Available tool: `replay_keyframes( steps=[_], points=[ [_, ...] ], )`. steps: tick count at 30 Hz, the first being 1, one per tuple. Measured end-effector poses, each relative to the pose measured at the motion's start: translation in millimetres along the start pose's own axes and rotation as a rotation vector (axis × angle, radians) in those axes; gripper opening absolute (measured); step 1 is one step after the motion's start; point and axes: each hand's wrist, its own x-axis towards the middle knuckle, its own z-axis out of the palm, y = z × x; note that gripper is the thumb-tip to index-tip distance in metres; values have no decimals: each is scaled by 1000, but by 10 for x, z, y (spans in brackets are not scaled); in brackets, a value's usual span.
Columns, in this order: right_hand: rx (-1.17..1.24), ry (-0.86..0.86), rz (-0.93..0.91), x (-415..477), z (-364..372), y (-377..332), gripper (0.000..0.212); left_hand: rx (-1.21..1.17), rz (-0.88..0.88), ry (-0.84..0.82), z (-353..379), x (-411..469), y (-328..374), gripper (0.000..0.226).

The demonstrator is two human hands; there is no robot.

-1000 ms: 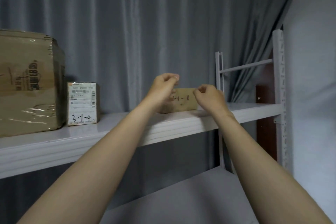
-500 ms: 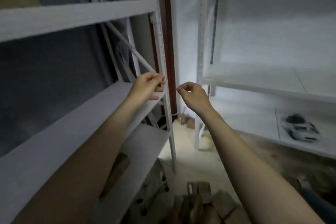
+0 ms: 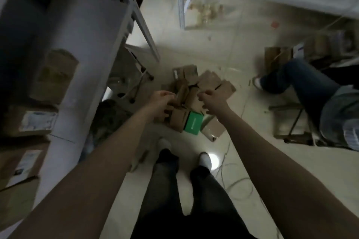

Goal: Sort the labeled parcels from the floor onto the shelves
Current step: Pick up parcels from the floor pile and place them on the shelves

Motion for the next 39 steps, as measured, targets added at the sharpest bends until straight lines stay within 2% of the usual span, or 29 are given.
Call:
replay_keyframes(
  steps=[4,6,12,14,18,22,25,28,30,32,37,39],
  points=[
    [97,-8,194,523,435,822,19,0,-203,-31,389,942,-861,9],
    [161,14,288,820,651,1157,23,21,-280,-59,529,1372,-1274,9],
    [211,-12,457,1734,1360,2015,29,286,-204,-87,791,2520,-2181,21],
    [187,-7,468,2024,1608,2233,39,311,-232,-77,798,2903,-2411,23],
    [159,-53,506,2607,2162,2613,43,310,-326,-49,727,3649,-2858,29],
    [218,-76,531,3223,2745,2956,20,281,-329,-48,691,4347,-3244,53],
    [363,-37,576,3570,3093,3116,16,249,-329,-124,732,4734,-3358,71],
    [484,14,604,3715,3282,3090,57,108,-418,-151,786,4865,-3312,70],
    [507,75,620,3698,3280,3039,62,-1,-465,-138,798,4831,-3232,59],
    [543,82,654,3592,3200,2997,57,-56,-474,-142,773,4735,-3149,50],
    [724,199,613,3203,2802,2856,42,-139,-393,-190,629,4328,-2843,49],
    [687,205,540,3039,2647,2742,25,-169,-324,-158,624,4123,-2657,37]
  ],
)
